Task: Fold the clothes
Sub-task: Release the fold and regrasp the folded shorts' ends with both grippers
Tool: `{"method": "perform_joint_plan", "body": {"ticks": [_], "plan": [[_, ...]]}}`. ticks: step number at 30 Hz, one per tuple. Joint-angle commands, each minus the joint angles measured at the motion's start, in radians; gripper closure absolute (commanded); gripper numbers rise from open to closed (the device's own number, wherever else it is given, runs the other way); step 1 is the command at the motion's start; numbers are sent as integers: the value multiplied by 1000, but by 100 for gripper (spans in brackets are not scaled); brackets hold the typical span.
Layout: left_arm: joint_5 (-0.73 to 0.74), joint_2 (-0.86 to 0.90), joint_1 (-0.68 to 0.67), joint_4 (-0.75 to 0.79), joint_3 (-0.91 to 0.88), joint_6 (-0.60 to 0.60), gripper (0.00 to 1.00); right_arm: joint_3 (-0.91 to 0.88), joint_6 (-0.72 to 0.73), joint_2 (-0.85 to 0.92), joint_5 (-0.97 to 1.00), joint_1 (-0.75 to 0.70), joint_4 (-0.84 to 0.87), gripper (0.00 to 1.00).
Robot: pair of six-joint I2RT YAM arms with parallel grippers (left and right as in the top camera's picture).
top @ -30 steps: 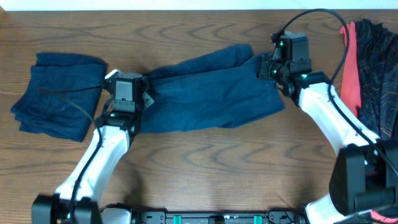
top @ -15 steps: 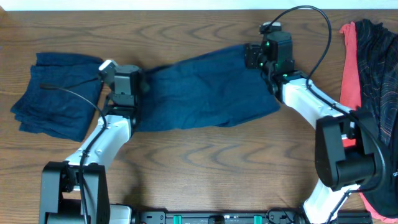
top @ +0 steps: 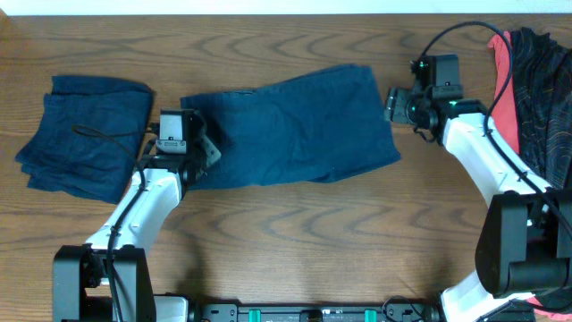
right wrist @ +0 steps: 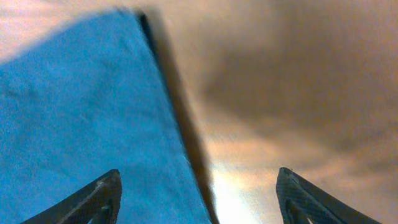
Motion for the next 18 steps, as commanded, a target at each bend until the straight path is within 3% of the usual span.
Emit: {"method": "perform_joint_plan", "body": {"ticks": [1, 12, 16, 18], "plan": [[32, -9, 3, -21, 1, 40, 59, -1, -65, 47, -97, -3, -26, 24], [-122, -9, 2, -18, 1, 45, 53, -1, -111, 233, -334, 23, 69, 20], [-121, -8, 2, -36, 1, 45, 53, -1, -146, 275, -425, 36, 102, 27], [-122, -4, 2, -41, 1, 45, 53, -1, -171, 282, -448, 45, 101, 40]]}}
